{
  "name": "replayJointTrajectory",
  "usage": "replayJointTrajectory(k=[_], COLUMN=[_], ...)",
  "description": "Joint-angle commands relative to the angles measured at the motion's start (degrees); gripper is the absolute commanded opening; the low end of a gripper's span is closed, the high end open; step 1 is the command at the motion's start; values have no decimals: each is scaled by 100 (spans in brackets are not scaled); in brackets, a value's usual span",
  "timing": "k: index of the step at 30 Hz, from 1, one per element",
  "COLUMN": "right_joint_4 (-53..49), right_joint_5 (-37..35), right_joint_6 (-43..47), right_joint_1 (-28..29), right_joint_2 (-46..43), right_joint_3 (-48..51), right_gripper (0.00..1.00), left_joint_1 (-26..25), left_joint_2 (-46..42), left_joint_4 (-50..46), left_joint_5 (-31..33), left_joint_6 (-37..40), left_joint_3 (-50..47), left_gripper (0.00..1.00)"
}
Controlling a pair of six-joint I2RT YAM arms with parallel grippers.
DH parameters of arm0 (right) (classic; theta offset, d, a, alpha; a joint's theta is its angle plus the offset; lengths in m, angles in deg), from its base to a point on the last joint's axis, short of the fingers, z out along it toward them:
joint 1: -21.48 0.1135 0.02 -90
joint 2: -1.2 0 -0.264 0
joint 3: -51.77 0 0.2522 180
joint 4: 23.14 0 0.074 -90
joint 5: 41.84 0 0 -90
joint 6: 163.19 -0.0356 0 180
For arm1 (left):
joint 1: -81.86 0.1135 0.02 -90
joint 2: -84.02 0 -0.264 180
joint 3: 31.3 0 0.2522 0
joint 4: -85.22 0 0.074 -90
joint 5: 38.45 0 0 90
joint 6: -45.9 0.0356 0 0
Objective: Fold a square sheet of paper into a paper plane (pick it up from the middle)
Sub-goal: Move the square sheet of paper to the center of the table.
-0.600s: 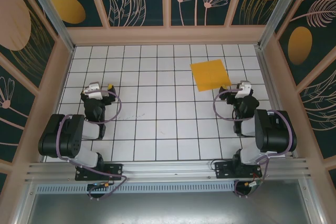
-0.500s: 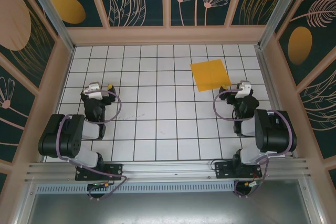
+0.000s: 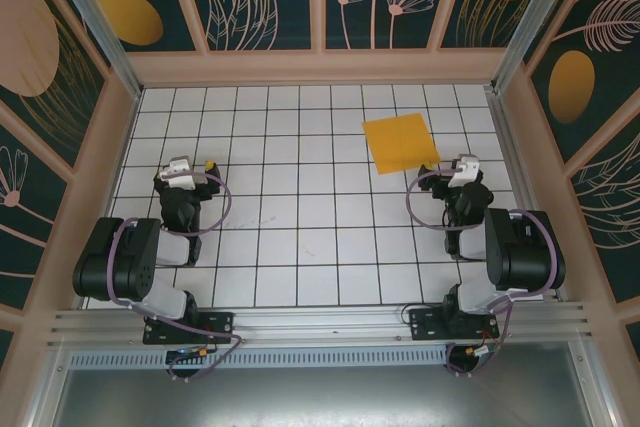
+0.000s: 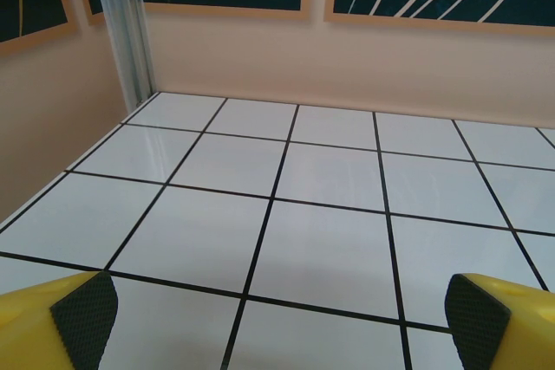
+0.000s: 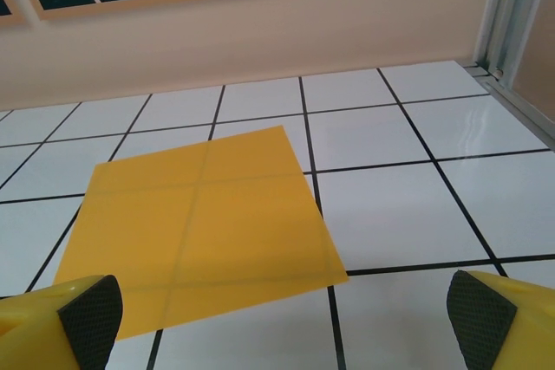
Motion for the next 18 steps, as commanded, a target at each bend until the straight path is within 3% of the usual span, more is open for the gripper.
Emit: replayJointTrajectory(k=[1,6,10,12,15,18], right_joint_4=[34,-152,-478,-1554,-3971,-5574], right_joint_5=[-130,-316,-497,-738,-844,-1019], right_joint_6=[-119,-46,-45,-219,-884,-2453], right_joint_1=[46,167,230,268,257,237], right_joint_2=[31,-60,-347,-707,-1131,-1308], right_joint_3=[-102,-169,-233,-624,-1659,-2475], right_gripper=[99,99,99,99,99,99], left_joint_1=[40,40,40,37,40,40], left_joint_2=[-82,-480,-1187,-1560,-2279,-2906], left_joint_4=[356,402,-799,-1254,-1623,-2677], left_joint_5=[-164,93,167,93,-40,54], left_joint_6=[110,-5,-146,-219,-562,-1450], left_joint_3=[-83,-286,-47,44,74,427], left_gripper=[99,99,99,99,99,99])
